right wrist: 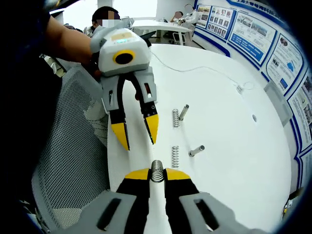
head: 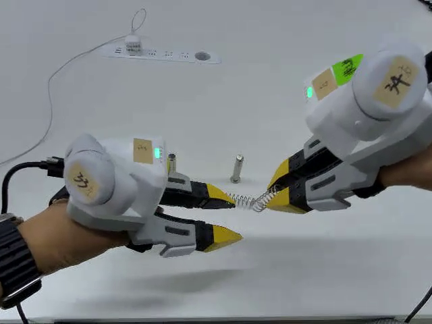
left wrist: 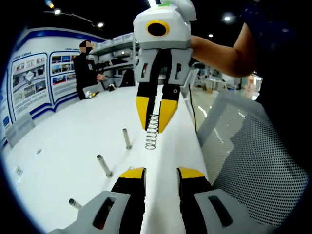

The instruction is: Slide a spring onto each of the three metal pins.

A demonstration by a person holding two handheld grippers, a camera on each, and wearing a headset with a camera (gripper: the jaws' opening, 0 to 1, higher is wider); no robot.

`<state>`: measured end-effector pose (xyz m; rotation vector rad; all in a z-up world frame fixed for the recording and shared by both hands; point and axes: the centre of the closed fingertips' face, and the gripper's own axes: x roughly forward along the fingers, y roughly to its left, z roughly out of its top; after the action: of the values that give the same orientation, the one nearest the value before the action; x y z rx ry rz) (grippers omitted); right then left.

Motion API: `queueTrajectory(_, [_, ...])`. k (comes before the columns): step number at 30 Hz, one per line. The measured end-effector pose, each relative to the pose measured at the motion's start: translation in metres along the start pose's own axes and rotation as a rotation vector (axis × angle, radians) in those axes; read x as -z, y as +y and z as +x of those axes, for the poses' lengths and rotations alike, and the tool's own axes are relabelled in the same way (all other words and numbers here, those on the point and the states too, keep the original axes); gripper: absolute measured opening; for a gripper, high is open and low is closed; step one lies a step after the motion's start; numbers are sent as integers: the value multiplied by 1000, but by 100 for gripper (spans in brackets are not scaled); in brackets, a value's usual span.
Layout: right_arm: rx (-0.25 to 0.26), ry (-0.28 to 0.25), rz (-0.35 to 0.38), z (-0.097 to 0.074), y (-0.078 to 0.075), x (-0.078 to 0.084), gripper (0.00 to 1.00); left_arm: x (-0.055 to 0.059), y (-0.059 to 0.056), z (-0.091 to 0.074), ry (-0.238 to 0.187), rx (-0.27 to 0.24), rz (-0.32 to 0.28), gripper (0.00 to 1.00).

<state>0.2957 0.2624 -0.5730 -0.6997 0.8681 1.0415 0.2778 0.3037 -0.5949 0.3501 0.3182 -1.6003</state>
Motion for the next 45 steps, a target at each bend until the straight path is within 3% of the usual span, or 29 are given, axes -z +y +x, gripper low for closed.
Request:
queueTrajectory(8, [90, 83, 32, -26, -37, 27, 12, 2, 7, -25, -36, -71, -42, 29])
queueTrajectory(11, [128, 137, 35, -31, -51, 37, 12, 7, 9, -33, -42, -101, -62, 30])
queueTrajectory(18, [145, 209, 25, -25, -72, 49, 12, 16, 13, -46, -44, -147, -99, 32])
queueTrajectory(26, [103, 261, 30, -10, -86, 58, 12, 21, 14, -54, -51, -184, -130, 33])
queueTrajectory(29, [74, 268, 35, -6, -85, 59, 12, 22, 14, -55, -50, -188, -135, 33])
queueTrajectory(45, [22, 327, 31, 14, -85, 72, 12, 20, 14, -54, -58, -193, -147, 32])
